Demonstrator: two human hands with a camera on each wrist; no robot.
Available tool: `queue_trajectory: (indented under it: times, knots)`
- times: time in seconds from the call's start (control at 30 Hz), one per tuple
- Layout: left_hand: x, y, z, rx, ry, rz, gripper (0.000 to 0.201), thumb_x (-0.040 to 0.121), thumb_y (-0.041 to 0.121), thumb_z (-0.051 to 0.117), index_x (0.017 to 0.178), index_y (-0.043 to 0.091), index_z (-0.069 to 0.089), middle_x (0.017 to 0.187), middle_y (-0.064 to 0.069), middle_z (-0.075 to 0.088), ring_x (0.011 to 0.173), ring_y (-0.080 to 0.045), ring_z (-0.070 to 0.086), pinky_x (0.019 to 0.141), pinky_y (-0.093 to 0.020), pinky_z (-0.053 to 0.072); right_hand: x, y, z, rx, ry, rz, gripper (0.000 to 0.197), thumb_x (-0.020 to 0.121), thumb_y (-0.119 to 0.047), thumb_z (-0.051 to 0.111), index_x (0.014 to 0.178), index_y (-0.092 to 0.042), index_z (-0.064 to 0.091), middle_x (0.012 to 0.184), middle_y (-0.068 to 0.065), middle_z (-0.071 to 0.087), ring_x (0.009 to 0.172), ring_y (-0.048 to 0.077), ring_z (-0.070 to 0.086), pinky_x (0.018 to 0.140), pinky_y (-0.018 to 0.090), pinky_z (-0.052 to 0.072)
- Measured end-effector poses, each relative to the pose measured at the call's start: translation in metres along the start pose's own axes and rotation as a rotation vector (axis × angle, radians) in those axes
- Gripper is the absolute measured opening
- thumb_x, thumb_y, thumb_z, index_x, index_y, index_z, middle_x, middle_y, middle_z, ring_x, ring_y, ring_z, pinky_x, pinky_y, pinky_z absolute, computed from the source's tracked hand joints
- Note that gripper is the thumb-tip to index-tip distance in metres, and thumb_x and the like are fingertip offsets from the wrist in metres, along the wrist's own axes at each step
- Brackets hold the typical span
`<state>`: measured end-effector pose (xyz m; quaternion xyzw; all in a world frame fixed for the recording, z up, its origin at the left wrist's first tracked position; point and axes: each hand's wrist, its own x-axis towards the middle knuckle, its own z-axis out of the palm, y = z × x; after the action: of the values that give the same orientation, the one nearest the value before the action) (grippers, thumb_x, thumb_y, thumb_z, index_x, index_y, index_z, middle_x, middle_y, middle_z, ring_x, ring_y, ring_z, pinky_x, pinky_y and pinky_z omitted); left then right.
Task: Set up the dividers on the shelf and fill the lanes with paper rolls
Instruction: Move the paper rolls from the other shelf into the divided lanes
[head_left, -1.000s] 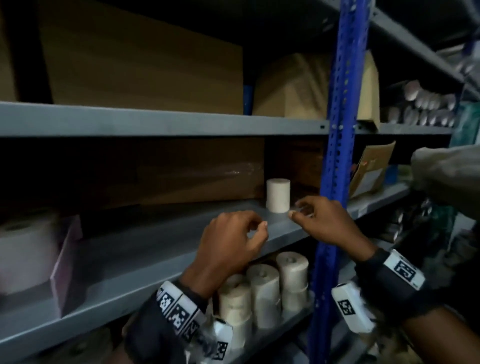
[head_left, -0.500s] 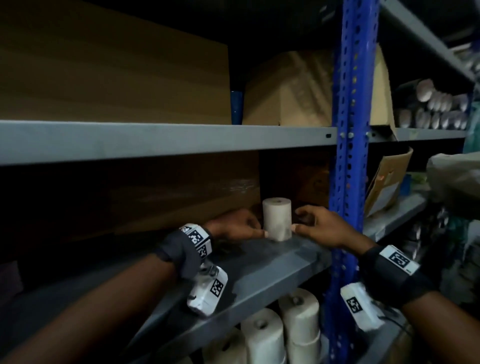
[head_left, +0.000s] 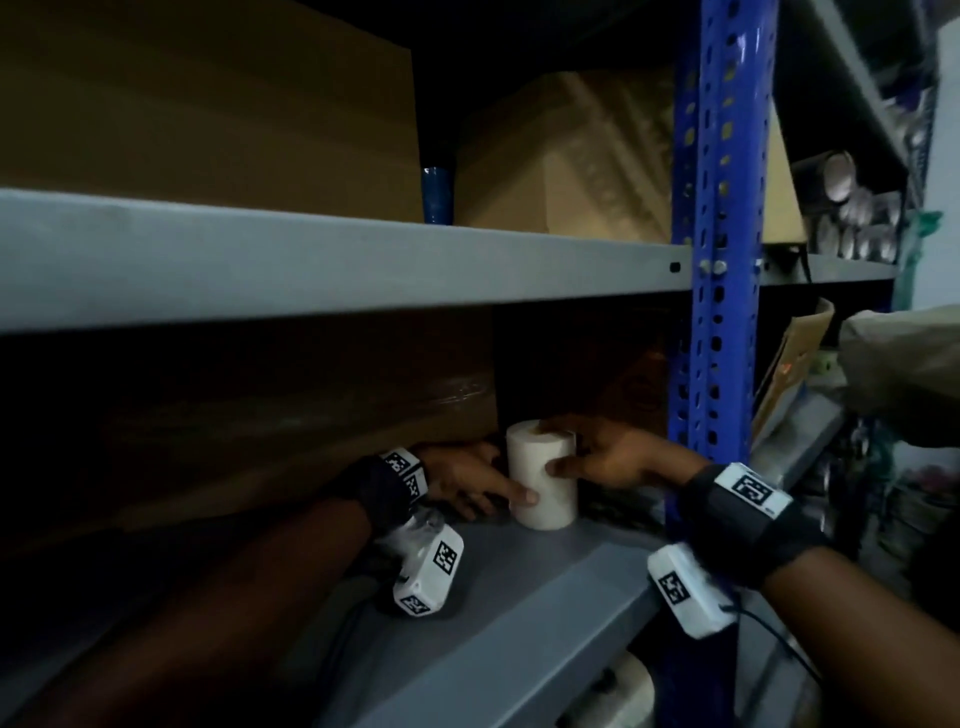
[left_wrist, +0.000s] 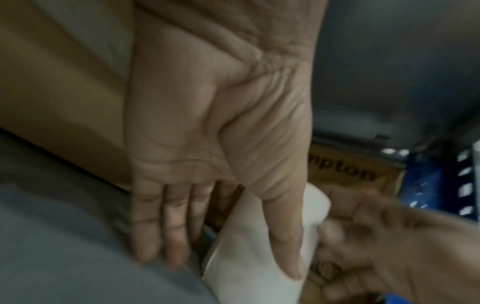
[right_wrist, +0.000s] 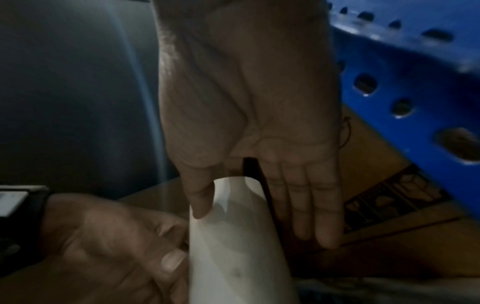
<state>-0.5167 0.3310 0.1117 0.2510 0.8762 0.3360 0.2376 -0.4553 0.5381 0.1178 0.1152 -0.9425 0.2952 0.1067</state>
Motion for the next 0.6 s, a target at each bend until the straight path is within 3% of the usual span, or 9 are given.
queue_trajectory:
  times: [0.1, 0.23, 0.3, 0.43, 0.5, 0.6]
  knots:
    - [0.016, -0.003, 0.0, -0.051, 0.014, 0.064, 0.053, 0.084, 0.031, 0.082, 0.131, 0.022, 0.061, 0.126, -0.009, 0.071, 0.118, -0.026, 0.065, 0.102, -0.042, 0.05, 0.009, -0.003, 0.001, -0.041, 0.007, -0.03, 0.057, 0.085, -0.033, 0.074, 0.137, -0.027, 0.053, 0.138, -0.006, 0.054, 0.12, 0.007, 0.05, 0.101, 0.02, 0.039]
    - [0.025, -0.009, 0.002, -0.14, -0.003, 0.117, 0.051, 0.081, 0.024, 0.085, 0.127, 0.019, 0.065, 0.124, -0.008, 0.072, 0.121, -0.026, 0.065, 0.105, -0.045, 0.049, 0.011, -0.005, 0.003, 0.025, 0.05, -0.058, 0.047, 0.082, -0.034, 0.077, 0.125, -0.024, 0.062, 0.13, -0.003, 0.06, 0.121, 0.013, 0.056, 0.106, 0.032, 0.044]
    - [0.021, -0.01, 0.004, -0.171, 0.004, 0.145, 0.051, 0.08, 0.024, 0.085, 0.127, 0.021, 0.066, 0.122, -0.004, 0.073, 0.119, -0.025, 0.066, 0.101, -0.043, 0.052, 0.007, -0.005, 0.003, 0.049, 0.067, -0.06, 0.042, 0.08, -0.034, 0.079, 0.118, -0.023, 0.065, 0.124, -0.001, 0.063, 0.116, 0.015, 0.059, 0.103, 0.036, 0.048]
    - [0.002, -0.007, 0.009, -0.195, 0.0, 0.21, 0.056, 0.071, 0.032, 0.089, 0.123, 0.031, 0.066, 0.118, 0.005, 0.075, 0.111, -0.014, 0.07, 0.078, -0.026, 0.058, -0.008, -0.012, -0.002, 0.046, 0.077, -0.111, 0.043, 0.077, -0.04, 0.08, 0.116, -0.026, 0.068, 0.12, -0.006, 0.065, 0.111, 0.01, 0.061, 0.098, 0.027, 0.05]
    - [-0.011, -0.005, 0.013, -0.222, 0.016, 0.252, 0.061, 0.068, 0.034, 0.09, 0.123, 0.033, 0.066, 0.119, 0.005, 0.074, 0.112, -0.014, 0.069, 0.084, -0.031, 0.059, -0.019, -0.02, -0.007, 0.022, 0.103, -0.155, 0.045, 0.076, -0.043, 0.08, 0.117, -0.027, 0.069, 0.122, -0.007, 0.066, 0.11, 0.006, 0.061, 0.098, 0.025, 0.05]
    - [-0.036, 0.001, 0.022, -0.298, 0.034, 0.345, 0.06, 0.075, 0.023, 0.088, 0.129, 0.029, 0.063, 0.126, 0.0, 0.071, 0.12, -0.019, 0.066, 0.104, -0.05, 0.052, -0.043, -0.037, -0.016, -0.001, 0.152, -0.247, 0.049, 0.076, -0.047, 0.079, 0.118, -0.026, 0.069, 0.121, -0.009, 0.068, 0.108, 0.0, 0.063, 0.096, 0.025, 0.052]
